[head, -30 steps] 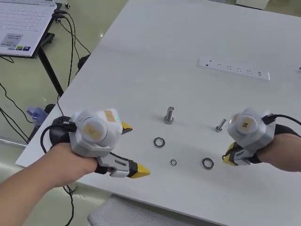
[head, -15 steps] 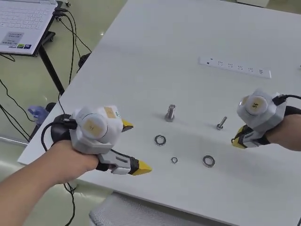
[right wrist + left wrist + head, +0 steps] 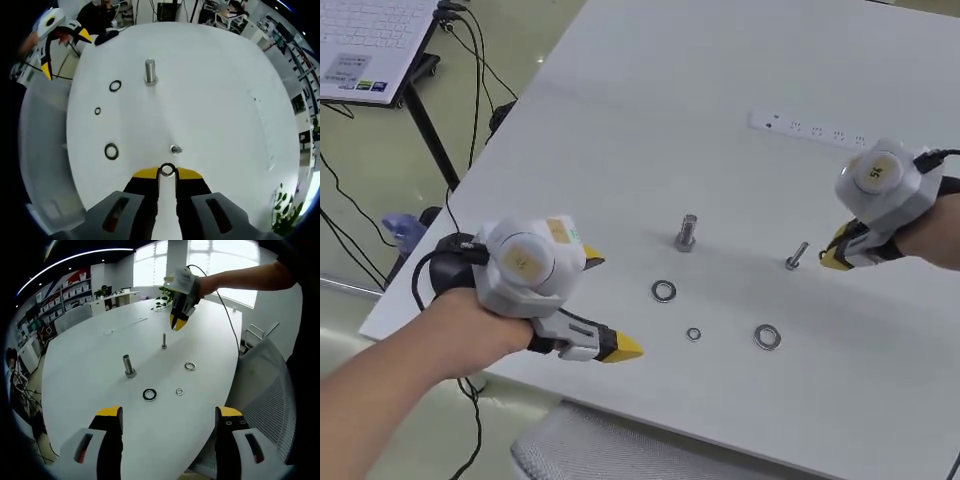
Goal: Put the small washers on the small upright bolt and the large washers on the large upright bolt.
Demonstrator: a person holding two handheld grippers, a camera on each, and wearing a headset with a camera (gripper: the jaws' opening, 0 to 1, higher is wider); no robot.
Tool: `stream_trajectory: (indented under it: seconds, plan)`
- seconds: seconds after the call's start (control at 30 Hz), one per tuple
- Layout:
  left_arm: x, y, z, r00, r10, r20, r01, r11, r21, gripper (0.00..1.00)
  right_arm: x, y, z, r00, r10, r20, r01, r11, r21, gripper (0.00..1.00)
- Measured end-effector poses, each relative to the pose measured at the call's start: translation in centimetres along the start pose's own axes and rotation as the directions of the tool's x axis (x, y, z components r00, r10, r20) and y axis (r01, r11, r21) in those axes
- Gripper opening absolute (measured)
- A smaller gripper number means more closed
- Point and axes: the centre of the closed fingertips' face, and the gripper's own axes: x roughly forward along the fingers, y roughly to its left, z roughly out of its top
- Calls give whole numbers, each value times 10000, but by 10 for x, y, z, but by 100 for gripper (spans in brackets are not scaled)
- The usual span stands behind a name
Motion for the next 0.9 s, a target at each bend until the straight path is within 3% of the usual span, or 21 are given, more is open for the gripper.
stream_trajectory:
  seconds: [0.2, 0.3, 0.4, 0.57, 0.63, 0.9]
  plan:
    - [1, 4, -1, 10000, 18, -54, -18, 10000, 9, 78, 5, -11, 9, 9999, -77, 97, 77, 10000, 2, 12]
    - [0, 5, 2, 9999, -14, 141, 15, 10000, -77, 81, 8, -11, 12, 9999, -28, 111, 28, 10000, -17, 12]
    - [1, 7, -1, 10000, 21, -7, -21, 10000, -57, 82, 13, -13, 16, 9999, -56, 95, 57, 9999, -124, 12]
    - [1, 8, -4, 10000, 44, 28, -43, 9999, -152, 91, 19, -15, 18, 10000, -12, 13, 12, 9998, -207, 12]
    - [1, 12, -4, 9996, 261, 104, -259, 9996, -145, 96, 21, -16, 18, 10000, 19, -3, -19, 9998, -216, 12]
    - [2, 18, -7, 9998, 204, 38, -202, 9994, -267, 98, 30, -21, 16, 9997, 131, -191, -136, 9996, -266, 12]
